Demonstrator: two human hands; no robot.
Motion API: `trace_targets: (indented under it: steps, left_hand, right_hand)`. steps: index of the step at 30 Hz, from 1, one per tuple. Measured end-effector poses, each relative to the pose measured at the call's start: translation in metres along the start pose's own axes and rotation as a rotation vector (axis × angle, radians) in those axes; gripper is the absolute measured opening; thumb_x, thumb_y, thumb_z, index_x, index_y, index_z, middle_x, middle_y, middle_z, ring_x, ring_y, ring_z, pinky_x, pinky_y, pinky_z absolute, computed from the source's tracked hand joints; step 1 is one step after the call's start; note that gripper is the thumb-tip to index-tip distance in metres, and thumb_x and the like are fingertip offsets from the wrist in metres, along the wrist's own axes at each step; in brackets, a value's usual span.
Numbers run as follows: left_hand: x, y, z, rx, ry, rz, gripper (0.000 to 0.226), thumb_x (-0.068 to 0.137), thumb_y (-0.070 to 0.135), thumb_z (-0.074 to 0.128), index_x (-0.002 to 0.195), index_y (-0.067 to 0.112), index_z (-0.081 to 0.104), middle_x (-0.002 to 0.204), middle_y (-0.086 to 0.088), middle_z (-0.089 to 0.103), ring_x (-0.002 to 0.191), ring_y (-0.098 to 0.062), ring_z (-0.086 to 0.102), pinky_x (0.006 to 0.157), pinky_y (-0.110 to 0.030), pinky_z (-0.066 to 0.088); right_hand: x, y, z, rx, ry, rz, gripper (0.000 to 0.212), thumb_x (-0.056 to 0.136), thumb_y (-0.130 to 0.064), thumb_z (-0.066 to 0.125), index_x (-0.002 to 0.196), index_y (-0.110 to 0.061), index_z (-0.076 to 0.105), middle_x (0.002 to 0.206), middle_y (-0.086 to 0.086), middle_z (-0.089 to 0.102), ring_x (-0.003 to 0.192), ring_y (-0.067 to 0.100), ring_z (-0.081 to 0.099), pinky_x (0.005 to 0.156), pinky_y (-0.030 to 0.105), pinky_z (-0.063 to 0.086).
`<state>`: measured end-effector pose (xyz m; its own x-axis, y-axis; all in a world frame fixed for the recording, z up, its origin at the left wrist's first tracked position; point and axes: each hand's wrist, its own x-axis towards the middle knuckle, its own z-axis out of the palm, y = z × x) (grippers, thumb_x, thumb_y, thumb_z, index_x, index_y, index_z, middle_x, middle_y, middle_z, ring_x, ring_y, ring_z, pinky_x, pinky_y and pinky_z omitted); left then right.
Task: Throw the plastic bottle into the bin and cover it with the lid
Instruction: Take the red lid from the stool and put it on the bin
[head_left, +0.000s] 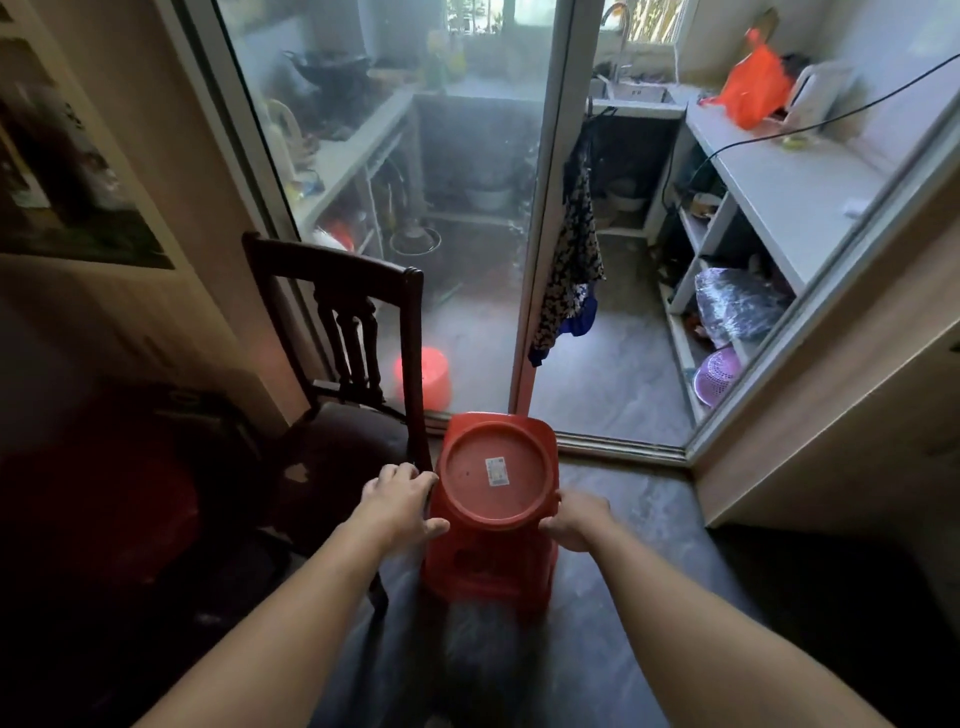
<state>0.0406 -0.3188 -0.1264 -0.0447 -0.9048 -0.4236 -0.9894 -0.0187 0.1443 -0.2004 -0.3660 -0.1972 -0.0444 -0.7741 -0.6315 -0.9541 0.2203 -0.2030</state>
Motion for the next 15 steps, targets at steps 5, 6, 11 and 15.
trace_targets:
  steps: [5,6,11,15]
  left_hand:
    - [0.031,-0.012,0.001,0.026,-0.02,0.052,0.072,0.083,0.056,0.058,0.143,0.025,0.036,0.145,-0.005,0.039,0.136,-0.026,0.032,0.111,-0.041,0.03]
    - [0.038,-0.014,0.001,0.031,-0.021,0.059,0.073,0.082,0.057,0.058,0.144,0.025,0.035,0.145,-0.005,0.039,0.136,-0.026,0.031,0.111,-0.042,0.03]
    - [0.072,-0.017,0.004,0.028,-0.055,0.067,0.074,0.082,0.057,0.058,0.145,0.027,0.032,0.147,-0.006,0.037,0.138,-0.027,0.03,0.113,-0.043,0.028]
    - [0.104,-0.01,0.007,0.035,-0.091,0.065,0.075,0.083,0.057,0.057,0.146,0.027,0.03,0.147,-0.006,0.036,0.137,-0.027,0.03,0.112,-0.043,0.028]
  right_hand:
    - [0.009,-0.01,0.004,0.032,0.004,0.066,0.063,0.071,-0.04,0.051,0.132,-0.025,0.056,0.137,0.008,0.059,0.128,0.034,0.051,0.104,0.041,0.047]
    - [0.011,-0.012,0.004,0.035,0.012,0.079,0.061,0.075,-0.038,0.053,0.134,-0.023,0.055,0.138,0.008,0.058,0.129,0.034,0.051,0.105,0.041,0.046]
    - [0.029,-0.01,0.009,0.041,-0.028,0.143,0.058,0.081,-0.038,0.057,0.136,-0.02,0.054,0.14,0.007,0.057,0.13,0.032,0.05,0.105,0.044,0.044]
    - [0.054,-0.008,0.006,0.033,-0.071,0.157,0.055,0.083,-0.036,0.057,0.136,-0.019,0.053,0.139,0.007,0.058,0.131,0.032,0.049,0.104,0.042,0.044]
